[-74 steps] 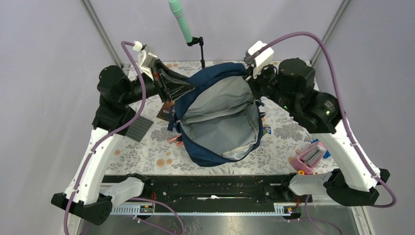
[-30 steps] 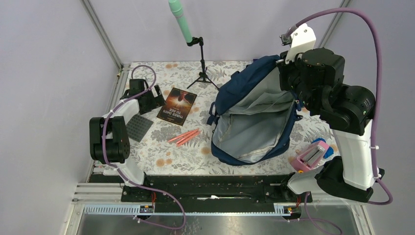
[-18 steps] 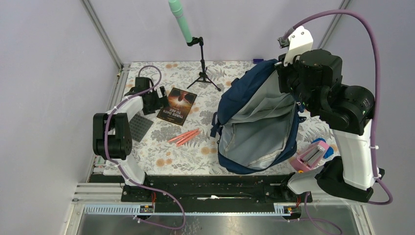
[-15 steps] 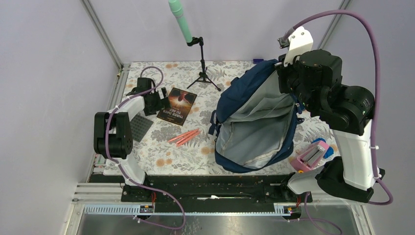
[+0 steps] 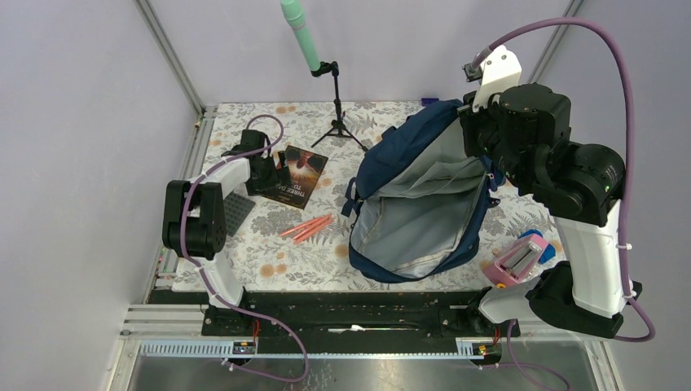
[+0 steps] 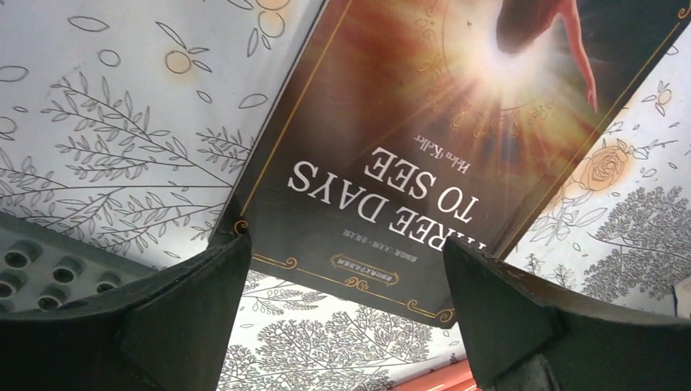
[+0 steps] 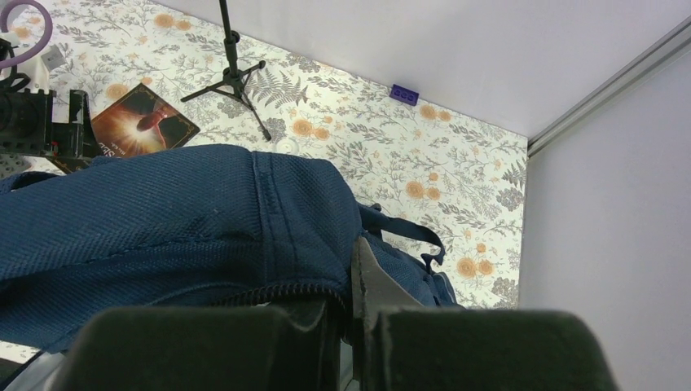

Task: Pack the student bag
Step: Pick up the book from the center of the board.

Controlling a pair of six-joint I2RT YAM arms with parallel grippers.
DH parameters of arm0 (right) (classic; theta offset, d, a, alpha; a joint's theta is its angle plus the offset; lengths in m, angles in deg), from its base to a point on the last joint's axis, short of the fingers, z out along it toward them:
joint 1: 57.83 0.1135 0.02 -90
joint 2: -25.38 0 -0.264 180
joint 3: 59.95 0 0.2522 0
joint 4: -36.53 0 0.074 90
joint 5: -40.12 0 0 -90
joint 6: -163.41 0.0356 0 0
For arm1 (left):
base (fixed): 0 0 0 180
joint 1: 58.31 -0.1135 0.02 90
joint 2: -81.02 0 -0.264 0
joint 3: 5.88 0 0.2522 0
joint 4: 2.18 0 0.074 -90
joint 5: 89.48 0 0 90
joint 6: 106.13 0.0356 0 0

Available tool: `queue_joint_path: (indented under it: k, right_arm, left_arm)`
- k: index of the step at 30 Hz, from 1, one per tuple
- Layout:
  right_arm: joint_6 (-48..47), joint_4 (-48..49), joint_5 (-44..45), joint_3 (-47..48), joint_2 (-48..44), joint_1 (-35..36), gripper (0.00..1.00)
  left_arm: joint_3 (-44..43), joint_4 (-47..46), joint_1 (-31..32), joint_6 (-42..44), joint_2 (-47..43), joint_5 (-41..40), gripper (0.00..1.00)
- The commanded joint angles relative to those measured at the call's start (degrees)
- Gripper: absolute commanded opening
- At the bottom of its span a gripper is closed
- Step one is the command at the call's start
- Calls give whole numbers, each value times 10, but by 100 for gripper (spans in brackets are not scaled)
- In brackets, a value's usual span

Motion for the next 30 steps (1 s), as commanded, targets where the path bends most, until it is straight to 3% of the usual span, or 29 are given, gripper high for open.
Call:
queue_joint_path:
  k: [1, 7, 17, 23, 30]
  right_arm:
    - [16, 105, 3, 19, -24, 0, 0]
    - [16, 105, 5, 13, -26, 0, 0]
    - [20, 105, -3, 7, -25, 0, 0]
    - [21, 105, -5, 5, -26, 0, 0]
    - [25, 105, -6, 2, -27, 0, 0]
  left_arm:
    - [-26, 1, 3, 0, 2, 14, 92]
    - [-12, -11, 3, -11, -37, 25, 90]
    - [7, -62, -2, -11, -56, -107, 96]
    - [-8, -49, -2, -20, -3, -89, 96]
    - [-3, -54, 1, -41, 3, -2, 96]
